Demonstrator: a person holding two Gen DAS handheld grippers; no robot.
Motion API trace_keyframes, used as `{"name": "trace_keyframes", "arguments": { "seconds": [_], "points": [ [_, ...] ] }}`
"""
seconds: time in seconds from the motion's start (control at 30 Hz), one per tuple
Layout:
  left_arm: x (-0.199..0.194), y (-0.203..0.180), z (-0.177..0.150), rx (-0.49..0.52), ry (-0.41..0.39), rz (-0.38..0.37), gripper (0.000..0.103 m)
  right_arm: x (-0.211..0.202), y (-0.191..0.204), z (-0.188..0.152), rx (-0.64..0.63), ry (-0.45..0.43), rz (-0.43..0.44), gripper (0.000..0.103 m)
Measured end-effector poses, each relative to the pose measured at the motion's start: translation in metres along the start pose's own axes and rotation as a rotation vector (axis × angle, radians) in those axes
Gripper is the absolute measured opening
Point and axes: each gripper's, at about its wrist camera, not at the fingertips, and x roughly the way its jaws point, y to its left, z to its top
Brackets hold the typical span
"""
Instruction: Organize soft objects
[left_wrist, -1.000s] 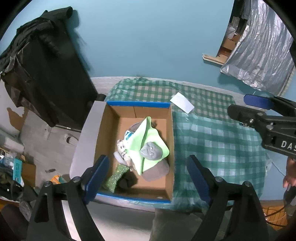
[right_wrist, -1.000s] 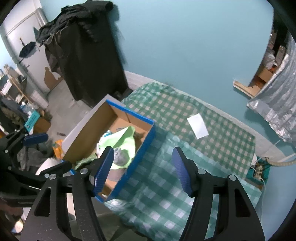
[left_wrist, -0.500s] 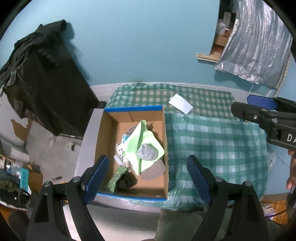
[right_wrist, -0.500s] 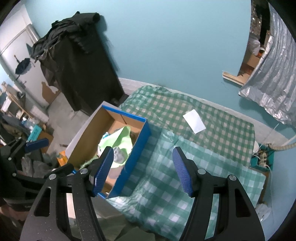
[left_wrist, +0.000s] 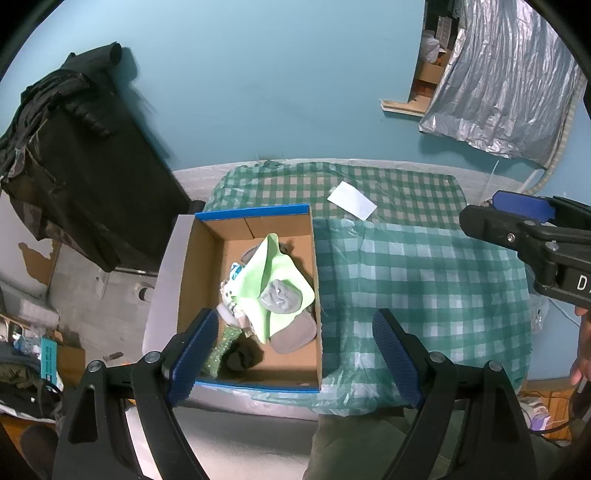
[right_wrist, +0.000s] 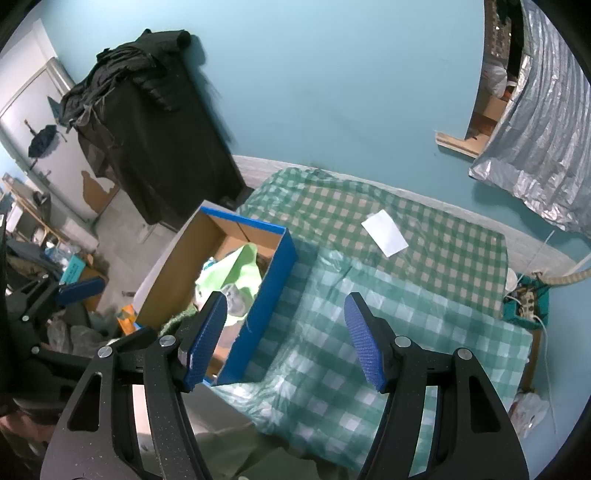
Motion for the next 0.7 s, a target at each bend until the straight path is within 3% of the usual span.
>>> {"name": "trace_keyframes", "arguments": {
  "seconds": [0.7],
  "points": [
    [-0.0074,-0.0081,-0.0040,-0.004,0.003,0.000,0.087,-0.0041,-0.0003,-0.0055,0.002,0.005,0.014,0.066]
  ]
}}
